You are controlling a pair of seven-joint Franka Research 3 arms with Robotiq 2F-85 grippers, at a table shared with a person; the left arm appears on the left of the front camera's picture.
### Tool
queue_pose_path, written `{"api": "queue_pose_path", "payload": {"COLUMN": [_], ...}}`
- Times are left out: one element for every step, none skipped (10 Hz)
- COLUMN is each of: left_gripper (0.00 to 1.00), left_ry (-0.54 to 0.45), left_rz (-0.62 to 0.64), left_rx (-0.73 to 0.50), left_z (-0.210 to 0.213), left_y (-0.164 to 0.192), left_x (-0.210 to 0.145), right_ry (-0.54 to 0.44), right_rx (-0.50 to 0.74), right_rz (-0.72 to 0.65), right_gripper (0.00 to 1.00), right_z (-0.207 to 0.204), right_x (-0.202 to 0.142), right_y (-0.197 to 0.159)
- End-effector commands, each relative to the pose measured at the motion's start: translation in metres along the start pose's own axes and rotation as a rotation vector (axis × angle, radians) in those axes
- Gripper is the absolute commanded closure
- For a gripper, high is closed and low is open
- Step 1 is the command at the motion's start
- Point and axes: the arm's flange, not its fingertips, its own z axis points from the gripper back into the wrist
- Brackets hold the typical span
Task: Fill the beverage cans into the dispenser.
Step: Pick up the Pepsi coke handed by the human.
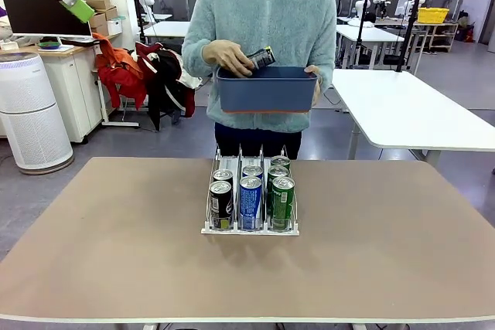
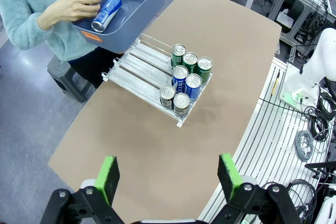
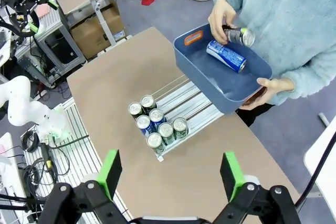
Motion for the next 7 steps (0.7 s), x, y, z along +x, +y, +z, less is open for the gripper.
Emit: {"api": "queue_pose_path", "payload": {"left_gripper": [0.0,0.0,0.0,0.0,0.0,0.0,0.0], "left_ry": [0.009,0.009,0.009,0.009,0.009,0.009,0.009], "left_rz": [-0.002,-0.002,-0.002,-0.002,-0.002,-0.002,-0.002], "left_rx": [0.003,0.003,0.003,0.003,0.003,0.003,0.003], "left_z": [-0.0004,-0.0004,-0.0004,-0.0004,-0.0004,-0.0004,-0.0004], "left_y": [0.0005,0.0005,0.0005,0.0005,0.0005,0.0005,0.0005], "left_x": [-0.0013,-0.0013,-0.0013,-0.0013,-0.0013,-0.0013,-0.0013], "right_ry": [-0.042,-0.051,-0.009,-0.009,-0.009,-0.009,-0.009], "right_rx": [-0.005,-0.014,-0.007,-0.007,-0.007,-0.007,-0.007], "right_rz": [-0.005,-0.01,-0.002,-0.002,-0.002,-0.002,-0.002], "right_gripper": [0.0,0.0,0.0,0.0,0.0,0.0,0.0], "right_z": [-0.0017,-0.0036,0.0026,0.0026,0.0026,0.0026,0.0026], "right_x": [-0.0138,-0.0134,-0.0039,-0.0039,-0.0039,-0.0039,-0.0039], "right_y": [0.0084,0.0079,0.0033,0.0033,0.0033,0.0033,0.0033]}}
